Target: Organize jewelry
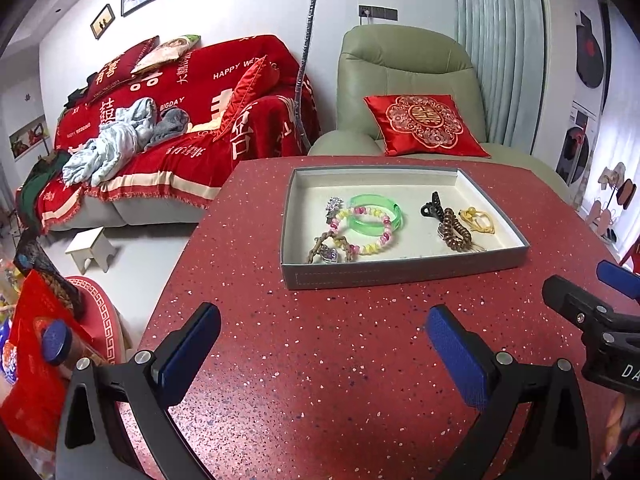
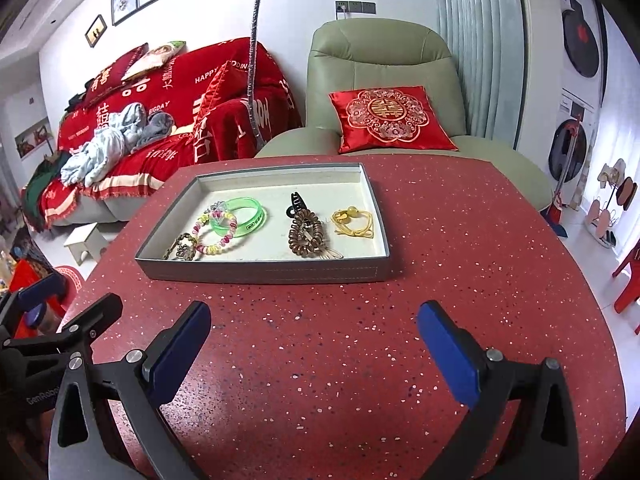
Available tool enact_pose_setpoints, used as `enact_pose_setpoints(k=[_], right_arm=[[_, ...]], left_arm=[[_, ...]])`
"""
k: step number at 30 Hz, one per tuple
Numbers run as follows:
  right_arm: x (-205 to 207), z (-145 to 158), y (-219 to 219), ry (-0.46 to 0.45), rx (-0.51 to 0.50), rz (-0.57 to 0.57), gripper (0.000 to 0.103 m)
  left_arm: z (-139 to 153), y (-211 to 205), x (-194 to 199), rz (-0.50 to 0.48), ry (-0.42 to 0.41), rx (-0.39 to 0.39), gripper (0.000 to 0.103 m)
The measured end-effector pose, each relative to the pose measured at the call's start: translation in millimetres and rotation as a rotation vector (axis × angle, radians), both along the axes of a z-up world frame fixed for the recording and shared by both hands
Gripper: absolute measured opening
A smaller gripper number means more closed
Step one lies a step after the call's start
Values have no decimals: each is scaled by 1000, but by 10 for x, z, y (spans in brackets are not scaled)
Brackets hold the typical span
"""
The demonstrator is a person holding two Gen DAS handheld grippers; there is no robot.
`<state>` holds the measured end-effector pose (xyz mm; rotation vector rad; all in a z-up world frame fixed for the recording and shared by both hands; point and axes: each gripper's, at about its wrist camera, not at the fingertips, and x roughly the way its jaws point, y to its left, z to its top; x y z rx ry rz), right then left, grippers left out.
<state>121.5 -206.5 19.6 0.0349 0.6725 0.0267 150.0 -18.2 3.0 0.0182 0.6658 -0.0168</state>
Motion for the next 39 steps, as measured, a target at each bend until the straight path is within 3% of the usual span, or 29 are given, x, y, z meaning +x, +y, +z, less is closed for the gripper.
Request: enact_pose_setpoints(k=[39], right_arm=[[-15,30,29,-3,-2,2,103]], left_arm=[[25,41,-11,12,-3,-5,103]])
